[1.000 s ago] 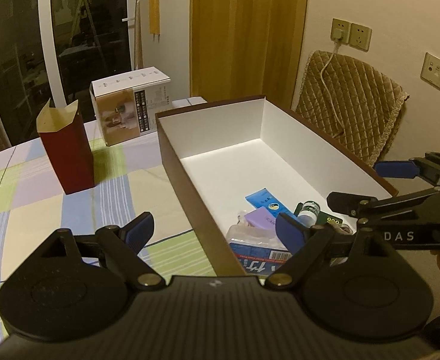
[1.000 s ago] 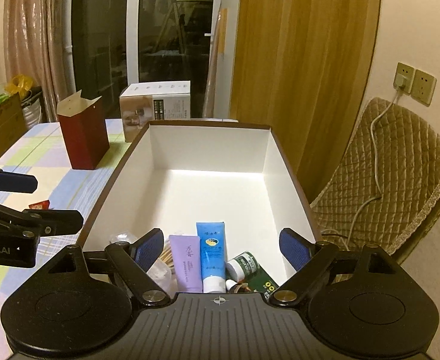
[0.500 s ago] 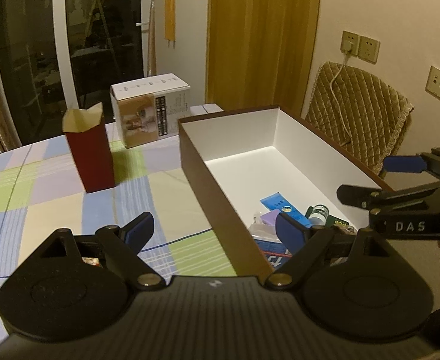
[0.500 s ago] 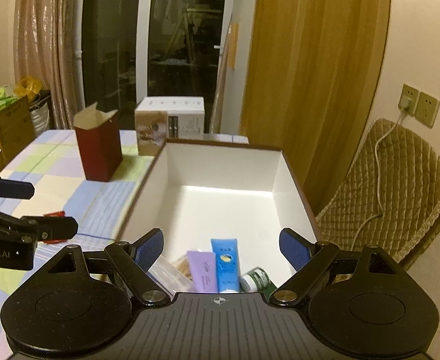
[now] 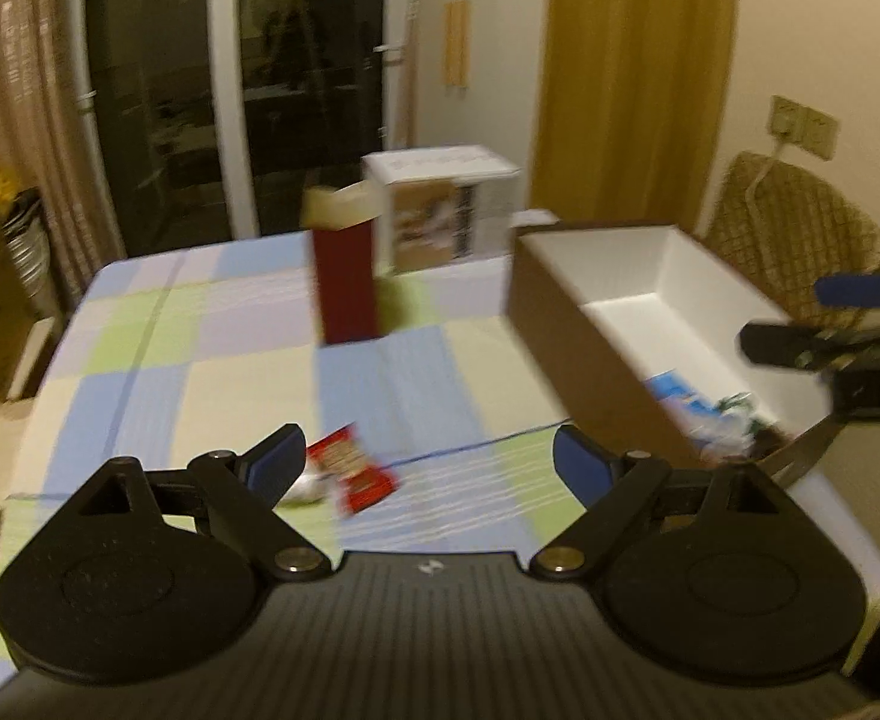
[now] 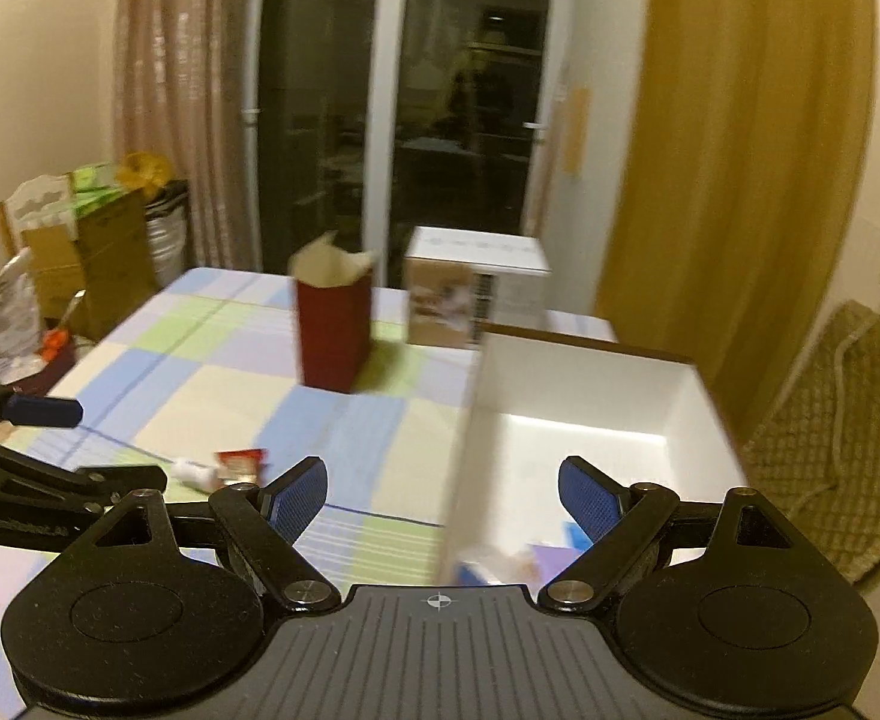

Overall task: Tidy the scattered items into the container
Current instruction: 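Move both grippers back to the pill bottle and red snack packet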

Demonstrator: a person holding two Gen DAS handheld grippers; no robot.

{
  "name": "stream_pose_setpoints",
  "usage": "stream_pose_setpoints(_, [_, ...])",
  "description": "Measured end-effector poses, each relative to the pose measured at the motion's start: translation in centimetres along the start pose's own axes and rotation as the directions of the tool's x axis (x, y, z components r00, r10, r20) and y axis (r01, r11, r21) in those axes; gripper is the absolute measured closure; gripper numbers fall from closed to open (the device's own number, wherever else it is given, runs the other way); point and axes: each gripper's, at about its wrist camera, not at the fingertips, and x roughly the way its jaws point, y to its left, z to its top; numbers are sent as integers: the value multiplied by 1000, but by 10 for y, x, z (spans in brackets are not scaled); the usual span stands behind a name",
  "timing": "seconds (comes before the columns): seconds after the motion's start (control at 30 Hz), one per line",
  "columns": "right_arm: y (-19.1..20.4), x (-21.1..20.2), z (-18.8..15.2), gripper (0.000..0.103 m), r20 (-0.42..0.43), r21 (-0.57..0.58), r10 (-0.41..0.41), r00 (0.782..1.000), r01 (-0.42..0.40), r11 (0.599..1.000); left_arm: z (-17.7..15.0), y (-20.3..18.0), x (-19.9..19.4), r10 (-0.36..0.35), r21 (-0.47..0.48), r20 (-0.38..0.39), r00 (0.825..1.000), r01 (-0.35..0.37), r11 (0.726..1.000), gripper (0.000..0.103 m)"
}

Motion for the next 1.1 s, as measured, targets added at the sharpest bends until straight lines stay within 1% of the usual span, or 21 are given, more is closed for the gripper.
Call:
stream_pose_setpoints(0.13, [33,18,2,13,-5,-28,46,999,-46,999,-20,43,3,56,-46,-34,998,-58,997,16])
stream_pose_setpoints(0.23, [52,39,2,13,-24,-44,73,997,-74,996,-29,67,11,81,-73,-49,996,-84,994,16])
stream_pose_setpoints(0.4, [73,85,-6,14,-74,-62,101,992,-105,993,-41,95,37,92,-111,-69,993,-99,989,16])
stream_pose_setpoints(0.53, [85,121,-17,14,-111,-73,114,987,-123,990,-47,109,66,84,-131,-90,992,-95,987,16])
stream_pose_setpoints(0.6, [89,135,-23,14,-121,-78,119,986,-129,989,-47,113,84,77,-134,-99,992,-90,987,16])
stream_pose_setpoints(0.77, [90,163,-37,14,-140,-77,117,983,-129,989,-40,113,124,36,-132,-103,994,-49,990,16])
stream_pose_setpoints(0.87, [87,173,-43,14,-149,-78,107,983,-120,990,-37,107,144,19,-125,-108,994,-33,992,16])
stream_pose_setpoints(0.97, [86,178,-48,14,-154,-80,104,983,-117,990,-38,102,161,18,-112,-126,992,-32,993,18])
stream_pose_setpoints(1.07, [83,183,-52,14,-161,-75,103,982,-116,990,-41,99,174,13,-107,-153,988,-29,994,21])
stream_pose_setpoints(1.1, [83,185,-53,14,-162,-74,102,981,-115,991,-42,99,176,8,-110,-158,987,-26,994,25])
